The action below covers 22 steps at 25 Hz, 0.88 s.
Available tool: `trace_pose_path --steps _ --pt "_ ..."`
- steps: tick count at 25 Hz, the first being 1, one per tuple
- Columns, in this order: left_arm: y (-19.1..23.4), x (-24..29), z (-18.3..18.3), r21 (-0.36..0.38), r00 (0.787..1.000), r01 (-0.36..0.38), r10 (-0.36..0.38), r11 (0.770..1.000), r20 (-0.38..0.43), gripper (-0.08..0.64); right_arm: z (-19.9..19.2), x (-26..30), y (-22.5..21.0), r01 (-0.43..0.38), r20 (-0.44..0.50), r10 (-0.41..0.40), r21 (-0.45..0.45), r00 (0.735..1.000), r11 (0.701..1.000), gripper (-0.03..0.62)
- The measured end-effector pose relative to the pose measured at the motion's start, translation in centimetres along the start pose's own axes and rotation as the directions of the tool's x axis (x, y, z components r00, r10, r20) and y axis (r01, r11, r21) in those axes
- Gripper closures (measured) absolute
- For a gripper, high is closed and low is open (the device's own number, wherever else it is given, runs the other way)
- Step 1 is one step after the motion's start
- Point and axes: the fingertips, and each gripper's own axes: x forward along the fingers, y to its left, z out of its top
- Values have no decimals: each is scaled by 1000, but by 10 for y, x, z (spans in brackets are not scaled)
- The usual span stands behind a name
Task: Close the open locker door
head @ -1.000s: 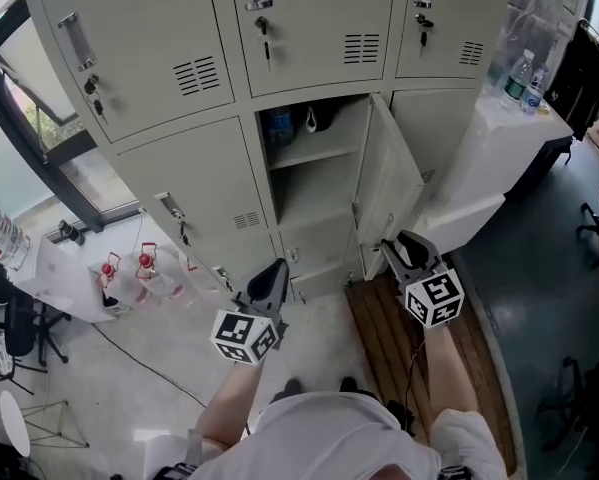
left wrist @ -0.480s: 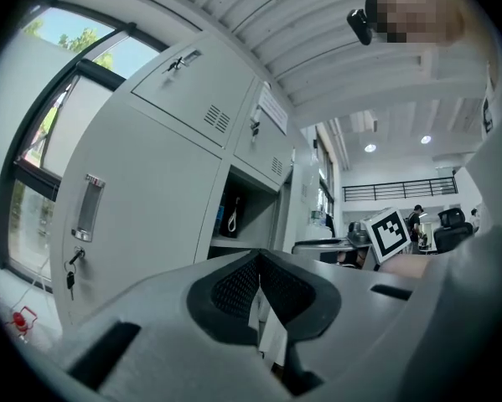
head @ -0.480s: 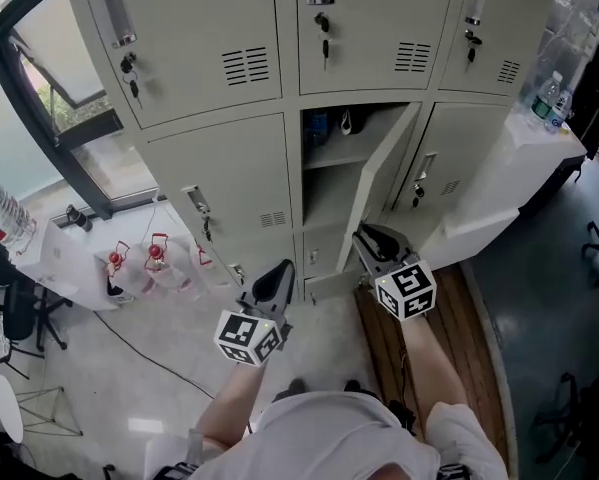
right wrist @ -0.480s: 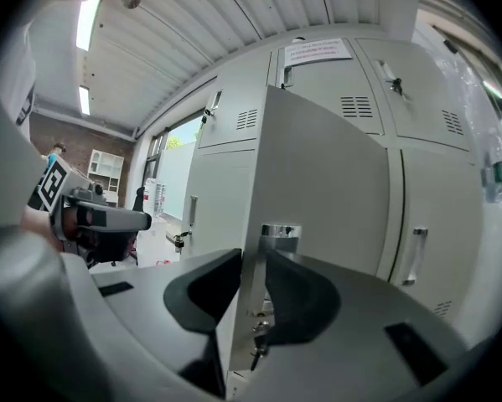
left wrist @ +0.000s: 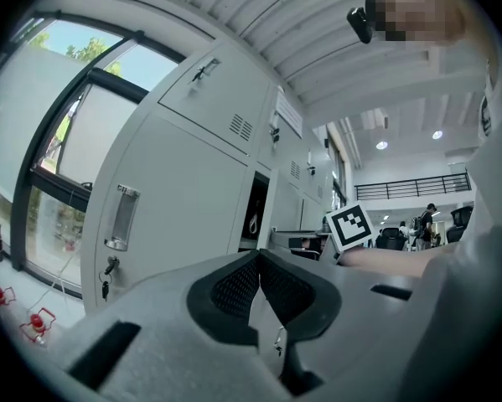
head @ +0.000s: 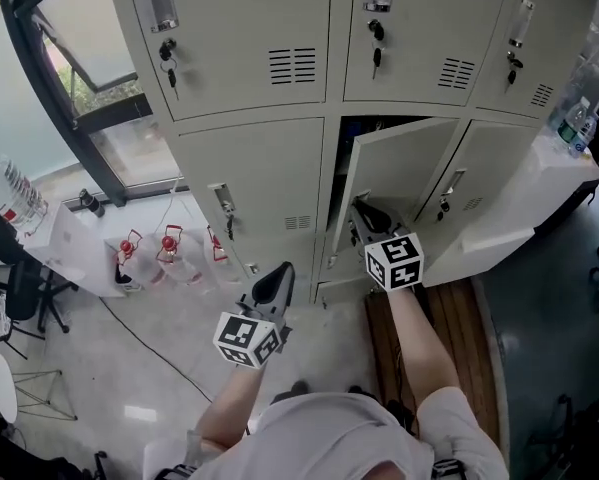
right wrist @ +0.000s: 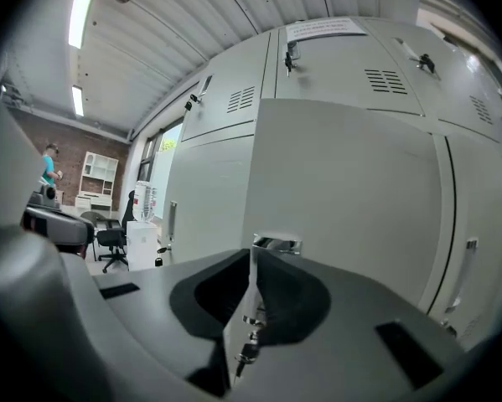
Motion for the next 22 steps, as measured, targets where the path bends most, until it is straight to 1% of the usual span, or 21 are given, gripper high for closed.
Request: trace_pose_path --steps 2,7,12,17,22 --pt "5 -1 0 3 1000 -9 9 1000 -5 552 3 15 -2 9 -6 -9 -9 1000 1000 569" --pt "14 -1 1 10 999 -31 31 999 -10 552 10 47 -4 9 -16 -9 -9 1000 1000 572" --pt "19 0 1 13 999 -47 47 999 -12 552 12 72 -11 46 -34 -46 13 998 999 574" --pt "28 -2 3 12 998 -64 64 998 -13 552 14 76 -11 60 -2 -60 33 998 998 580" --pt "28 -1 2 12 998 -66 66 998 -14 552 13 77 -10 52 -8 -52 28 999 998 580"
